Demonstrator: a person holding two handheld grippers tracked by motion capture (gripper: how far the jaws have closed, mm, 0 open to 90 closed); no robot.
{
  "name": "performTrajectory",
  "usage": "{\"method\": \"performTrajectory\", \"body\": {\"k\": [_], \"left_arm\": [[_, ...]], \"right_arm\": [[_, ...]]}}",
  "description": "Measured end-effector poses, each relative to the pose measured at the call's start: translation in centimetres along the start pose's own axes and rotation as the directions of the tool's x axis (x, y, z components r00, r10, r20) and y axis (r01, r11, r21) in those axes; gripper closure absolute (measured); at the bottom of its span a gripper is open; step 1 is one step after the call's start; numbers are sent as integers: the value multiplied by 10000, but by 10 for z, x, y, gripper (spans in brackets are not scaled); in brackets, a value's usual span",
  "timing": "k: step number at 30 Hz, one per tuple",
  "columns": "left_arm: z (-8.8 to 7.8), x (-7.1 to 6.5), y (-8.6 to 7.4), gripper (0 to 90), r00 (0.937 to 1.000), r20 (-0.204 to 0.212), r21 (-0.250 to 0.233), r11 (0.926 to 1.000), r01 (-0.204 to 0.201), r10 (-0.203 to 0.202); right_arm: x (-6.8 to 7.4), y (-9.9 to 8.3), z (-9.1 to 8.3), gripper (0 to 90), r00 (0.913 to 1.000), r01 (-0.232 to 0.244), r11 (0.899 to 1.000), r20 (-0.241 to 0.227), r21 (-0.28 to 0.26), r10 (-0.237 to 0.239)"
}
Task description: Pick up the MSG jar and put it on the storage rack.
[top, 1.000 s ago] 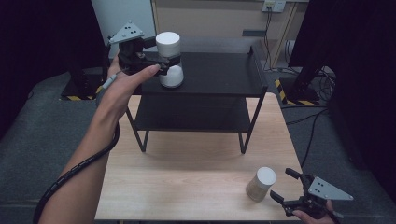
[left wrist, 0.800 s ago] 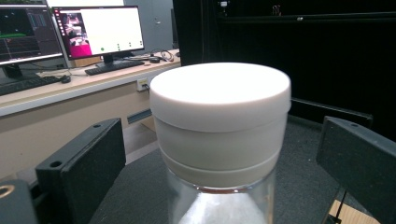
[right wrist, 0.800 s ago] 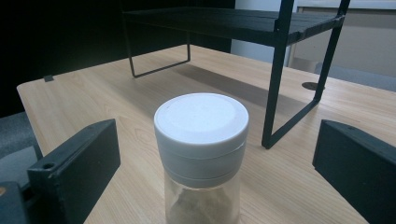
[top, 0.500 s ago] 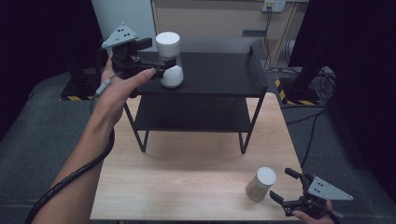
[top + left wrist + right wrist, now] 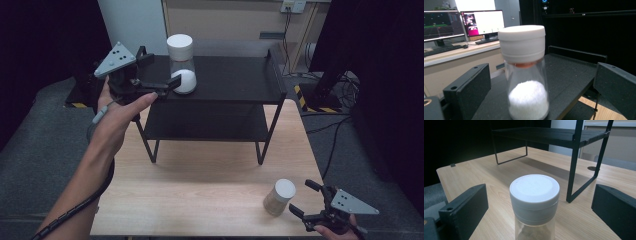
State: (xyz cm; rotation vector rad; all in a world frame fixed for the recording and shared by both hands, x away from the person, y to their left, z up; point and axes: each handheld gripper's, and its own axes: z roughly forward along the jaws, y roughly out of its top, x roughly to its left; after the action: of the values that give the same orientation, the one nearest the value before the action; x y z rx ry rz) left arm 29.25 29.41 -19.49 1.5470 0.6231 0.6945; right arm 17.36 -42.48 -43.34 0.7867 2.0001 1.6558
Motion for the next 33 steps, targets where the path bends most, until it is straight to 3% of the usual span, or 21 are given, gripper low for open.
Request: {"method": "performTrajectory", "body": {"k": [4,10,12,14,26,33], "left_arm": [[-9,-6,-10,5,10000,-1,-13,10000,-14,14],[-21,-15,-29,5,9996,31,-198,9994,276,-275],[-25,-21,-36,6,9998,-133,-152,9998,145,-147],[-27,-22,-44,6,9992,3,-181,9990,400,-400],[-39,-35,-87,8,9951,254,-399,9946,962,-953],[-42,-50,-109,8,9957,195,-476,9946,918,-910]], "right_arm": [[0,0,1,13,10000,24,10000,-29,28,-24],[2,2,3,14,9999,75,10000,-98,40,-74],[2,2,3,14,9999,83,10000,-102,34,-82],[1,2,2,13,9999,86,10000,-96,40,-86],[2,2,2,13,9999,94,9999,-57,105,-94],[1,1,0,12,10000,68,9999,7,76,-68]]}}
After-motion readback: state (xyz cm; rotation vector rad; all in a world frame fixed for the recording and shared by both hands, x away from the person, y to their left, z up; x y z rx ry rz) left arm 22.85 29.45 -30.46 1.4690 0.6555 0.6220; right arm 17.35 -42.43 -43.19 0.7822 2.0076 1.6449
